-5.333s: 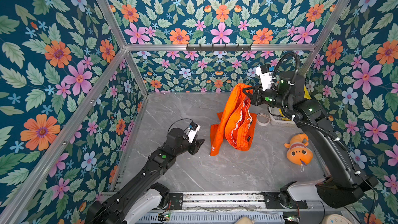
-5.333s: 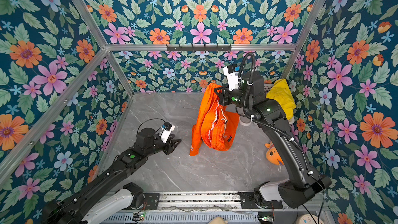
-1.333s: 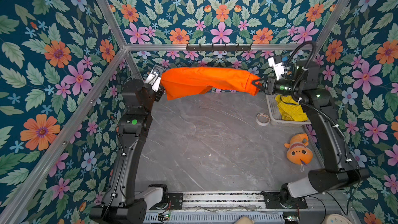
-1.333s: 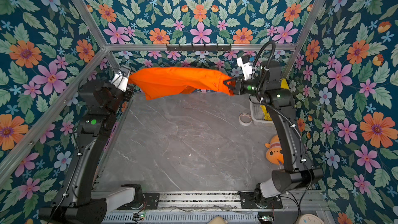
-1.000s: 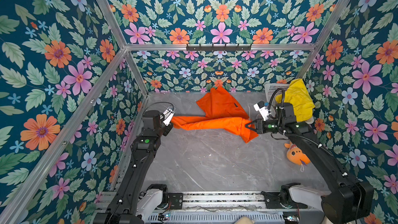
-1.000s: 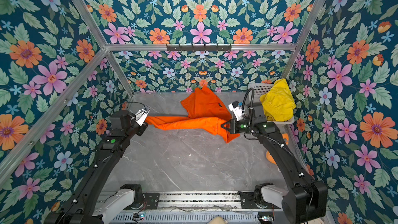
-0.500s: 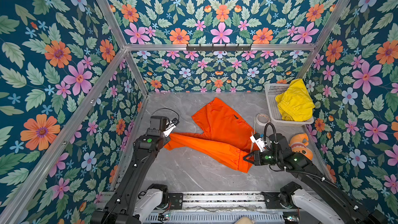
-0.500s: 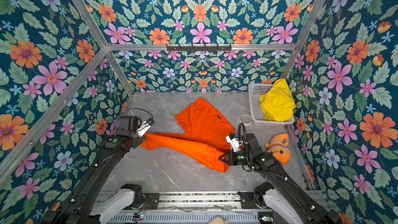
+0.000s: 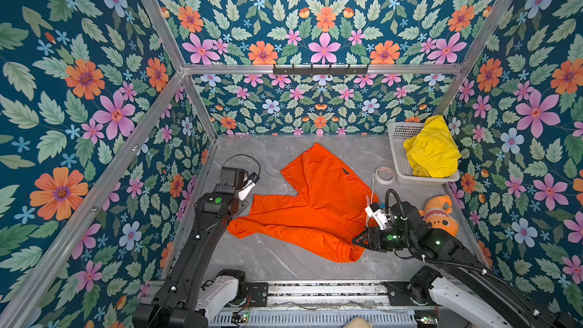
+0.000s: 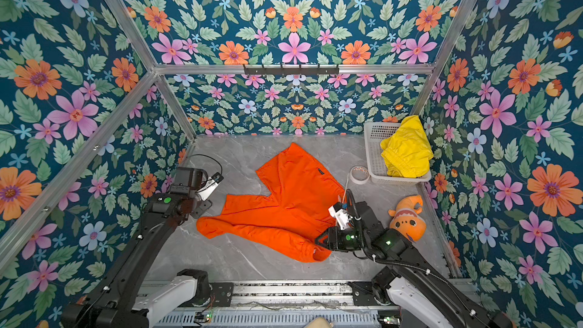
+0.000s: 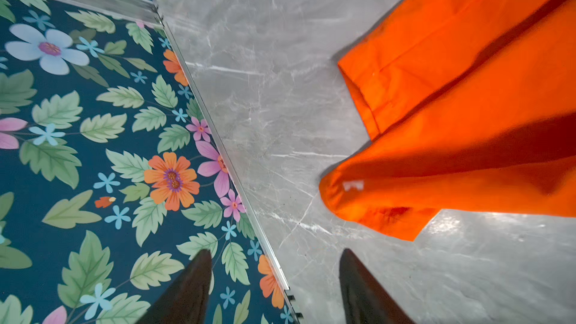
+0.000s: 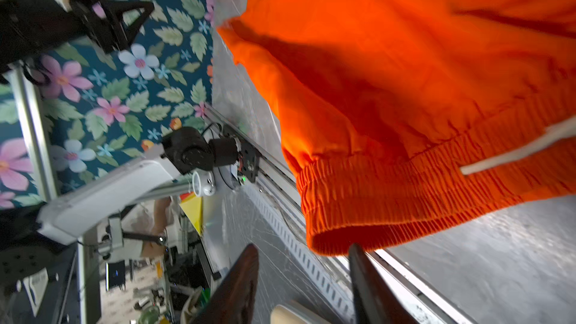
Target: Fold and stack the shorts
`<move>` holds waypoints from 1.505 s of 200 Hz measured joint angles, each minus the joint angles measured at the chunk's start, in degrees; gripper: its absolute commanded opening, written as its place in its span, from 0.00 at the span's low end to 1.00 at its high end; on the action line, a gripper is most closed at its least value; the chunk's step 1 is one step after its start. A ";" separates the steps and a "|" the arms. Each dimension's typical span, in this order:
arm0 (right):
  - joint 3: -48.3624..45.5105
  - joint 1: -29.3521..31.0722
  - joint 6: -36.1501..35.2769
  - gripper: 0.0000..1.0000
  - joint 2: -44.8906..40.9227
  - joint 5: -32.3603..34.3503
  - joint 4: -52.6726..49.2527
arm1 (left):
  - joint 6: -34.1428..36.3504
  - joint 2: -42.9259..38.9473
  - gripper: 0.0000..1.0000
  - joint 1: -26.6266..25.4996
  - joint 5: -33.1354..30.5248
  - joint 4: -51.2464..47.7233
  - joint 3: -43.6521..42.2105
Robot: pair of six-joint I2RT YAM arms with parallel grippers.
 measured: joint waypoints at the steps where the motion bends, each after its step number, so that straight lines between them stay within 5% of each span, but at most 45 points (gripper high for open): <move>1: 0.11 -0.42 0.22 0.58 -0.22 0.26 -0.28 | -0.17 -0.02 0.66 0.00 0.26 -0.04 0.24; 35: 0.42 -9.22 5.07 0.60 -1.14 4.92 -7.80 | -4.55 -0.20 0.60 -0.04 7.74 0.52 4.09; 71: 1.64 -10.21 6.60 0.60 11.10 11.82 -10.03 | -14.60 1.86 0.59 -0.17 23.34 10.34 -0.48; 104: 4.39 -10.25 4.85 0.60 22.16 18.12 -7.39 | -26.38 6.60 0.58 -0.70 30.95 22.45 -6.71; 182: 13.86 -11.26 -2.67 0.56 44.59 21.31 4.44 | -44.59 23.12 0.57 -0.68 31.85 35.06 -2.14; 249: 36.00 -12.76 -10.01 0.55 67.65 18.43 10.60 | -52.39 28.22 0.54 0.52 32.06 40.06 -1.25; 270: 38.71 -12.98 -11.17 0.58 66.95 18.21 10.67 | -53.88 30.49 0.53 0.17 34.91 42.82 -0.76; 301: 32.04 -12.87 -10.67 0.61 54.88 20.33 9.35 | -54.84 37.77 0.53 -4.11 37.35 44.61 3.96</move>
